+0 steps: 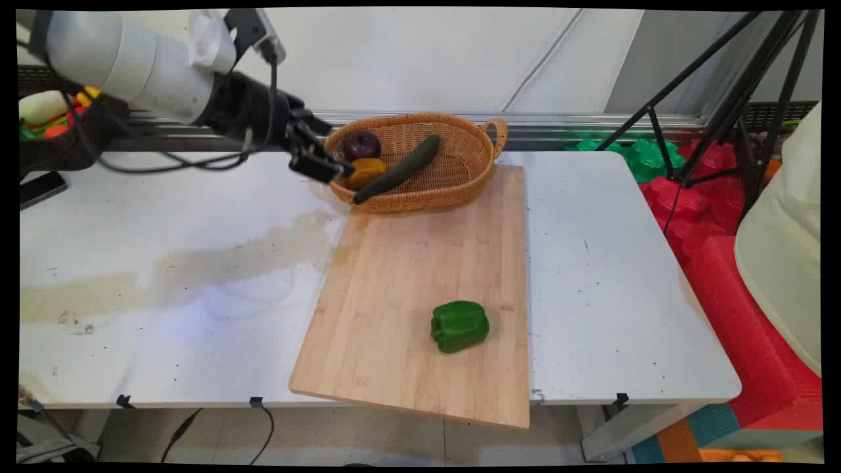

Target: Pick up the cucumber from the vegetable basket

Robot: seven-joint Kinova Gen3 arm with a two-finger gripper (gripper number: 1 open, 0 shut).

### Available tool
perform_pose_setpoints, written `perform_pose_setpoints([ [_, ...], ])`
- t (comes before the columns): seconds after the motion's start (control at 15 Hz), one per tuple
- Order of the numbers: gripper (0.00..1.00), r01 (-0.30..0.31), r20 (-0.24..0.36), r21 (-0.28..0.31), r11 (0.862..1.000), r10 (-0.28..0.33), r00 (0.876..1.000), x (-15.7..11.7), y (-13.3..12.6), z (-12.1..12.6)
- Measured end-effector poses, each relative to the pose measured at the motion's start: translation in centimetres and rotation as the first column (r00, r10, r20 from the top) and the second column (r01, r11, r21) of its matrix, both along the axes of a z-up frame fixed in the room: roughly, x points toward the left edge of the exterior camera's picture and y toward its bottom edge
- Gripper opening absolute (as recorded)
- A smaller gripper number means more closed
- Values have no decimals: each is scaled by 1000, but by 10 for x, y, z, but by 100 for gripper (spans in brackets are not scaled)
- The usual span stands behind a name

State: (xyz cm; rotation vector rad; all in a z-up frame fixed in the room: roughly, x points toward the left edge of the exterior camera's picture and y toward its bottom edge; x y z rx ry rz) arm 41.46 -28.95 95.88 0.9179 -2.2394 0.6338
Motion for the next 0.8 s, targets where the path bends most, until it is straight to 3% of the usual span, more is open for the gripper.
perform_pose_setpoints([
  [0.4, 100, -116, 30, -7, 993, 116, 993, 14, -51, -2],
  [0.8, 100, -199, 30, 39, 979, 198, 980, 4, -109, -30],
])
